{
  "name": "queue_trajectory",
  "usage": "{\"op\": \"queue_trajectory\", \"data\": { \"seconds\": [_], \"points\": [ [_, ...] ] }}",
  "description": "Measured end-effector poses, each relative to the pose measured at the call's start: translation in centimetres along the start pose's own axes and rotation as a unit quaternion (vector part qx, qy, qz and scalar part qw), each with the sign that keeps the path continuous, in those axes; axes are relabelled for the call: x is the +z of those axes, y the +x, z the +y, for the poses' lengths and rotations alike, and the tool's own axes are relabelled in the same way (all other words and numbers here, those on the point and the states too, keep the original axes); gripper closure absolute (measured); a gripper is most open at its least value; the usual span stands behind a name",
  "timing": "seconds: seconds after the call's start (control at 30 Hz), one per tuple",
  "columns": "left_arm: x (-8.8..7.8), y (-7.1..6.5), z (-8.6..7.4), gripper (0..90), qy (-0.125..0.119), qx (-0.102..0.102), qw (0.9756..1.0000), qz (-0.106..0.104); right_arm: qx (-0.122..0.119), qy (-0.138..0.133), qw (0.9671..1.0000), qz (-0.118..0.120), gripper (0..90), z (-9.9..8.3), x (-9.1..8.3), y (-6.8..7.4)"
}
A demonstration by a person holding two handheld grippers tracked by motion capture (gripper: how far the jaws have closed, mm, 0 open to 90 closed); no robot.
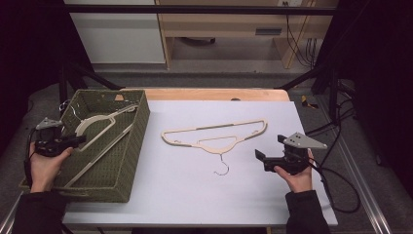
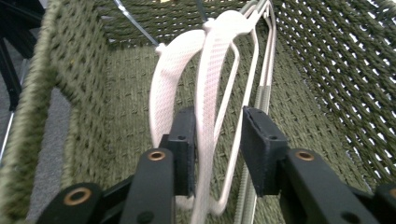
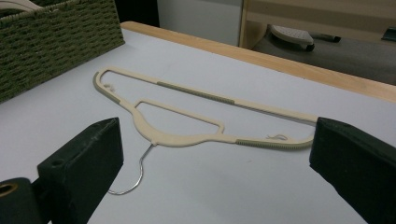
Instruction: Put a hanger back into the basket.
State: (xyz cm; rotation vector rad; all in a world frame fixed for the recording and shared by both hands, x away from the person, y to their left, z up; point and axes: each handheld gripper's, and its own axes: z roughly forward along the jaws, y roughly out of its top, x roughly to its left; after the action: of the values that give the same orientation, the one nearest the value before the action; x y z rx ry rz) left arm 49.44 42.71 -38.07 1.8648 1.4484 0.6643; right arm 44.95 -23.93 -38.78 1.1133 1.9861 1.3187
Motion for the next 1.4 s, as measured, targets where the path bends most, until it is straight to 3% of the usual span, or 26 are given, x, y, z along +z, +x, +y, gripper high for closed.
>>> {"op": "queue_trajectory", "data": {
  "seconds": [0.17,0.33,0.5,0.63,0.8,0.97,1.2,1.3,1.4],
  "points": [
    [-0.4,0.2,-0.1,59.9,0.009,-0.003,0.9999,0.008,-0.003,0.002,1.0,0.001,3.5,0.0,0.1,0.0],
    [-1.0,0.0,-0.2,58.1,0.0,-0.001,1.0,0.003,-0.002,0.002,1.0,0.001,3.4,-0.1,0.1,0.1],
    [-2.4,-0.5,-0.1,56.5,-0.035,0.006,0.9993,-0.008,-0.005,0.001,1.0,0.002,3.4,-0.1,0.0,0.0],
    [-4.3,-0.9,0.3,51.1,-0.077,0.01,0.9968,-0.017,-0.001,0.0,1.0,0.0,3.3,-0.1,0.0,0.1],
    [-6.6,-1.8,1.1,40.7,-0.141,0.007,0.9894,-0.033,0.0,-0.001,1.0,0.0,3.3,0.0,-0.1,0.1],
    [-7.6,-3.7,1.9,31.9,-0.177,0.021,0.9823,-0.058,0.001,-0.006,1.0,0.001,3.3,0.0,-0.2,0.1],
    [-7.3,-8.5,2.5,20.6,-0.213,0.048,0.9703,-0.105,-0.003,-0.007,1.0,0.005,4.3,0.0,0.0,0.4],
    [-7.0,-10.9,2.6,15.9,-0.218,0.065,0.9661,-0.122,0.001,-0.006,1.0,0.006,4.6,0.1,0.2,0.7],
    [-6.8,-13.4,2.6,13.6,-0.224,0.084,0.9603,-0.143,0.001,-0.005,1.0,0.008,4.9,0.2,0.5,1.0]
  ]
}}
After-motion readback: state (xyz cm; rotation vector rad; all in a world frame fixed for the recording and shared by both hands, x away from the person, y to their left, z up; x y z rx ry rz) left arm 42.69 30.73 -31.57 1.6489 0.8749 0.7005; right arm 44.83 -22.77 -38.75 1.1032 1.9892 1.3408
